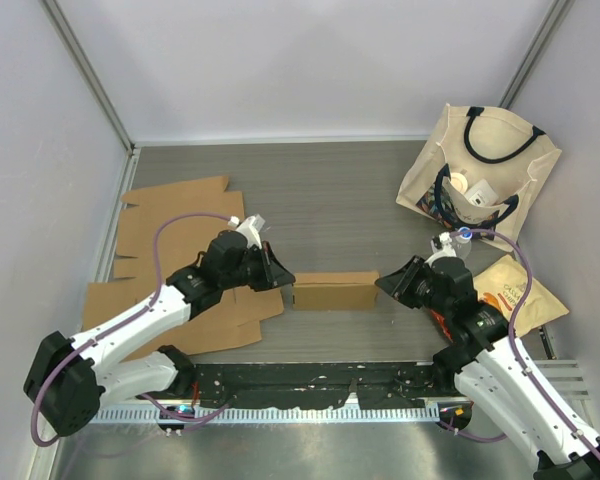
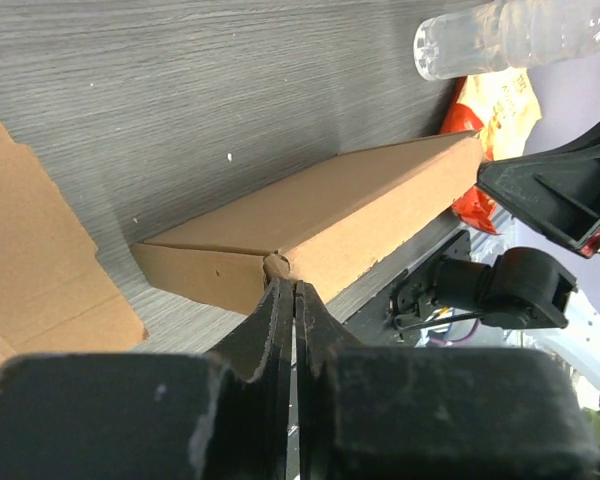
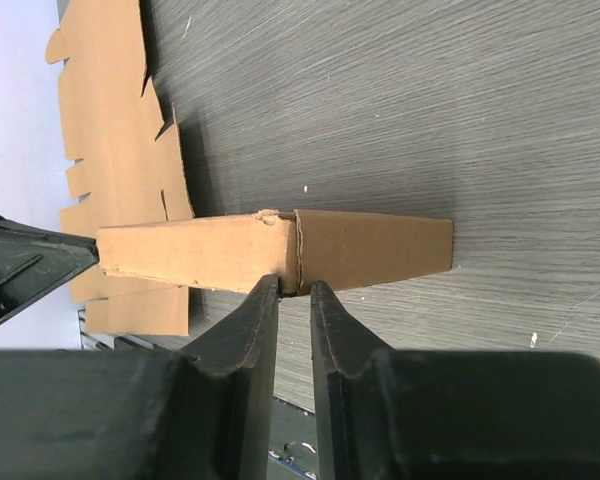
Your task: Fold the paper box
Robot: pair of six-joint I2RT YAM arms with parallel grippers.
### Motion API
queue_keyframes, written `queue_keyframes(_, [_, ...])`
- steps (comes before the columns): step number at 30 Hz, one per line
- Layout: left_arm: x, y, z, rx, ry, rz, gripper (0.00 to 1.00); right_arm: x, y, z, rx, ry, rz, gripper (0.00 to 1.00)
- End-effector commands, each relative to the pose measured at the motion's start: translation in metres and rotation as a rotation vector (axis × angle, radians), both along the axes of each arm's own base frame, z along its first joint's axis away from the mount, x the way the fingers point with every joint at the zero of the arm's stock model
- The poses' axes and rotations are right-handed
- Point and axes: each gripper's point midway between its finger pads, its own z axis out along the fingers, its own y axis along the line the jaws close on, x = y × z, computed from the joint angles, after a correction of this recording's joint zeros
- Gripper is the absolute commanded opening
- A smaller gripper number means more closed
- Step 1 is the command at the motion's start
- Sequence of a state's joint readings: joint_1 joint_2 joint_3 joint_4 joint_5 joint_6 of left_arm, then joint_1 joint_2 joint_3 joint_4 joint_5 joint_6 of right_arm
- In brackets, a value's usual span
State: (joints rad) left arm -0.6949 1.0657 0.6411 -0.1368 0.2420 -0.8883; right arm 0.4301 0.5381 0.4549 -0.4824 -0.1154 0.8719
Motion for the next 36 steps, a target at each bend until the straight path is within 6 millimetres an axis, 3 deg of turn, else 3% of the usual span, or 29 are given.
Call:
queue_keyframes(1, [-0.034,0.018,-0.044,0.187,0.091,-0.115,0.08,-0.017,-0.017,-0.040,-0.122,0.118,-0.012,0.10])
queue_keyframes(7, [-0.051,0.010,-0.034,0.066,0.095,-0.151,0.15,-0.035,-0.016,-0.042,-0.074,0.175,-0.010,0.11])
queue_keyframes(10, [-0.067,0.013,-0.041,0.034,0.117,-0.168,0.20,-0.049,-0.008,-0.040,0.000,0.238,0.003,0.14])
queue_keyframes(14, [-0.073,0.014,-0.041,0.002,0.124,-0.147,0.27,-0.069,-0.004,-0.047,0.051,0.289,0.034,0.16])
queue_keyframes(20, [-0.074,0.009,-0.047,0.008,0.115,-0.153,0.40,-0.078,-0.004,-0.055,0.050,0.319,0.060,0.25])
queue_keyframes(24, [-0.069,0.008,-0.040,0.013,0.076,-0.154,0.52,-0.067,-0.010,-0.047,-0.012,0.279,0.044,0.39])
queue_keyframes(27, [-0.063,0.010,-0.028,0.020,0.025,-0.139,0.57,-0.050,-0.016,-0.025,-0.066,0.195,0.029,0.46])
queue_keyframes(29, [-0.059,0.007,-0.024,0.007,0.008,-0.133,0.57,-0.038,0.000,-0.010,-0.045,0.128,0.115,0.47])
queue_keyframes(32, [-0.047,-0.007,-0.029,-0.016,0.003,-0.130,0.48,-0.018,0.020,-0.001,-0.012,0.066,0.177,0.47])
queue_keyframes(33, [-0.042,-0.012,-0.033,-0.016,0.009,-0.133,0.41,-0.012,0.024,0.000,-0.007,0.055,0.187,0.44])
queue_keyframes(34, [-0.035,-0.020,-0.027,-0.032,-0.011,-0.139,0.38,-0.007,0.028,-0.001,-0.006,0.058,0.195,0.40])
queue_keyframes(36, [-0.023,-0.035,-0.044,-0.019,0.028,-0.153,0.28,0.004,0.034,-0.014,-0.027,0.091,0.200,0.28])
